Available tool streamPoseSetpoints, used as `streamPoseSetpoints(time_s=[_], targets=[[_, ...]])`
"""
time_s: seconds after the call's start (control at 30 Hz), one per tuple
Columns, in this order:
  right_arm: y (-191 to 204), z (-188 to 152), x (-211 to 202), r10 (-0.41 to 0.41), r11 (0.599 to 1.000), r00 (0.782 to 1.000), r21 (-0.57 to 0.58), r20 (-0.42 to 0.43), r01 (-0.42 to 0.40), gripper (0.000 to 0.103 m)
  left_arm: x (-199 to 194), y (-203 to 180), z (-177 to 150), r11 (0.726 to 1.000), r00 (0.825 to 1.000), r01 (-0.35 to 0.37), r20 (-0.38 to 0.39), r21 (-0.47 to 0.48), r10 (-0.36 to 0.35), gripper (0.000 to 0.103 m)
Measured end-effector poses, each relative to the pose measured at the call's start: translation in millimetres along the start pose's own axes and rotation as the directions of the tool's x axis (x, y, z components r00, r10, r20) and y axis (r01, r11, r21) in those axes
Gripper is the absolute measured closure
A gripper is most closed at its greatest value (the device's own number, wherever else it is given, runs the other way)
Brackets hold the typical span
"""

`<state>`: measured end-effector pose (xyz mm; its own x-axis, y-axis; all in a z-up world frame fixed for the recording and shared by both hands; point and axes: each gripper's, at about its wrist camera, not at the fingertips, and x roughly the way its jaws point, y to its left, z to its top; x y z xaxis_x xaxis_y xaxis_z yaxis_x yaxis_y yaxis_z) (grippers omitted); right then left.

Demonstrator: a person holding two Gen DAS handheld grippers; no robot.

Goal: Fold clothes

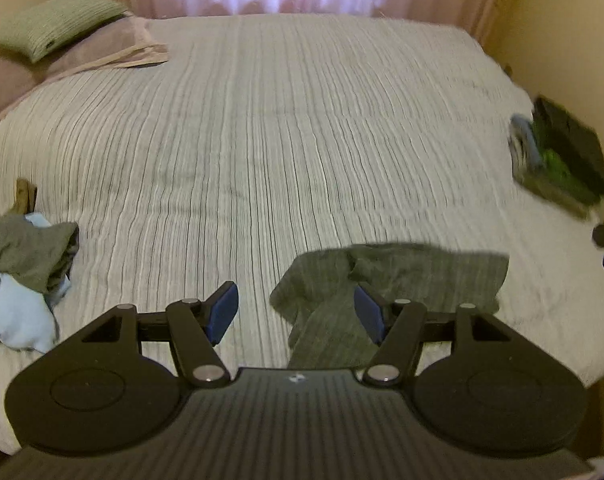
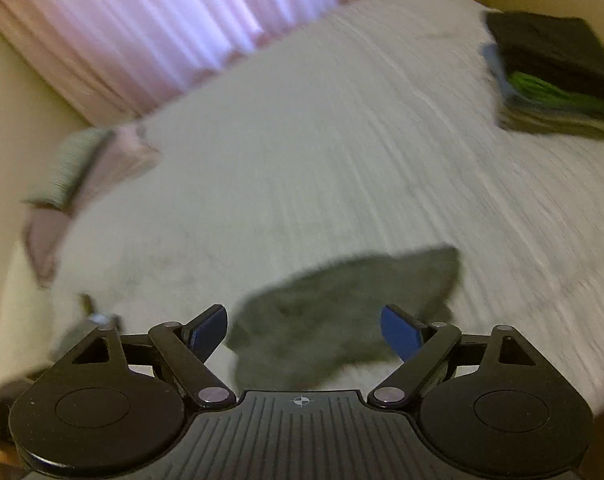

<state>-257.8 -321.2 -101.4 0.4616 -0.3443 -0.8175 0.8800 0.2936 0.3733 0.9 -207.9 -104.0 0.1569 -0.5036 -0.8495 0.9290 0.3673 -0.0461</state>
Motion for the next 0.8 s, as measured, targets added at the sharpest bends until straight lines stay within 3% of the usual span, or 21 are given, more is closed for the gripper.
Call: streamPoseSetpoints(time_s=[0.13,0.47,0.8], targets=[[-6,-45,-11,-0.077,0.996,0.997,0.034,-0.011,0.078,0.016,-8,-4,-3,0.995,1.0,0.015,0.001,0.097,-0.015,0.042],[42,-127,-3,-0.173,0.982,0.984,0.07,-0.039,0.175,0.016,-22,30,-38,0.971,0.998,0.058,-0.028,0.231,-0.053,0.039],[69,-155,-6,-0.231,0.97,0.972,0.071,-0.05,0.234,0.016,-31,51,-50,0.95,0.996,0.093,-0.018,0.297,-0.092,0.039]])
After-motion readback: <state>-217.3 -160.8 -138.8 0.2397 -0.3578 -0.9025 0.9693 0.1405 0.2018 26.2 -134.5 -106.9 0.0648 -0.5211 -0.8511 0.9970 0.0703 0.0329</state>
